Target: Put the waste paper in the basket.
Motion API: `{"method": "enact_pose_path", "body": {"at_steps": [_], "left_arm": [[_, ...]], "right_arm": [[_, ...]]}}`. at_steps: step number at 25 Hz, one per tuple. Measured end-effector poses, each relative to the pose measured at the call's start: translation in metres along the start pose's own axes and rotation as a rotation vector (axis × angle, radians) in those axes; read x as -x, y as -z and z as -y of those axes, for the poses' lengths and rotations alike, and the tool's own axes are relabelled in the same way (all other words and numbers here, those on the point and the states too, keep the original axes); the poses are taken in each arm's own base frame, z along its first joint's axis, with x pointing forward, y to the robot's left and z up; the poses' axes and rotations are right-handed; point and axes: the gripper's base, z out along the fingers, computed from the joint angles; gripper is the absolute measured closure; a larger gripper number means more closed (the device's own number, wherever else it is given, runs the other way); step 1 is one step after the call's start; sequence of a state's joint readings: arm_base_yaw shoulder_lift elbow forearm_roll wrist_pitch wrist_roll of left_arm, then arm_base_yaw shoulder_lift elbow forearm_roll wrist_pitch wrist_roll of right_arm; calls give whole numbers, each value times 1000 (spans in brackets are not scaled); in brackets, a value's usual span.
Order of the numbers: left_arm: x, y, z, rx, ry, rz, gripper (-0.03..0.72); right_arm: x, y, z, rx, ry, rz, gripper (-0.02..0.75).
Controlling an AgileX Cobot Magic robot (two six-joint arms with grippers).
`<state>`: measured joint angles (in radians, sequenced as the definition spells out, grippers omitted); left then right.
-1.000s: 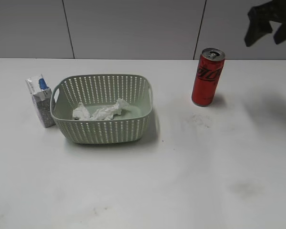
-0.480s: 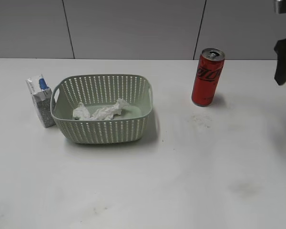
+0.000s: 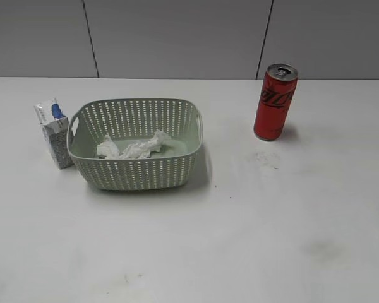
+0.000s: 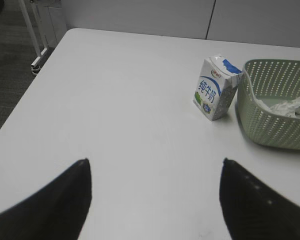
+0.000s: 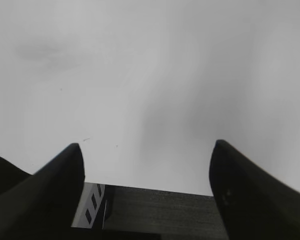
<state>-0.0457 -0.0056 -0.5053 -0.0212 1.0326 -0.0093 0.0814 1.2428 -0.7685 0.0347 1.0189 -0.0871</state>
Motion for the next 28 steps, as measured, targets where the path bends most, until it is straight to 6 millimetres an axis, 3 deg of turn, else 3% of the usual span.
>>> {"method": "enact_pose_path", "body": {"at_steps": [9, 20, 28], "left_arm": [[0, 0, 0, 0, 1, 0, 97], [0, 0, 0, 0, 0, 0, 97], [0, 0, 0, 0, 0, 0, 97]], "right_arm": [[-83, -14, -8, 22, -21, 121, 152], [-130, 33, -13, -2, -1, 555, 154], [-171, 54, -16, -22, 14, 877, 154]]}}
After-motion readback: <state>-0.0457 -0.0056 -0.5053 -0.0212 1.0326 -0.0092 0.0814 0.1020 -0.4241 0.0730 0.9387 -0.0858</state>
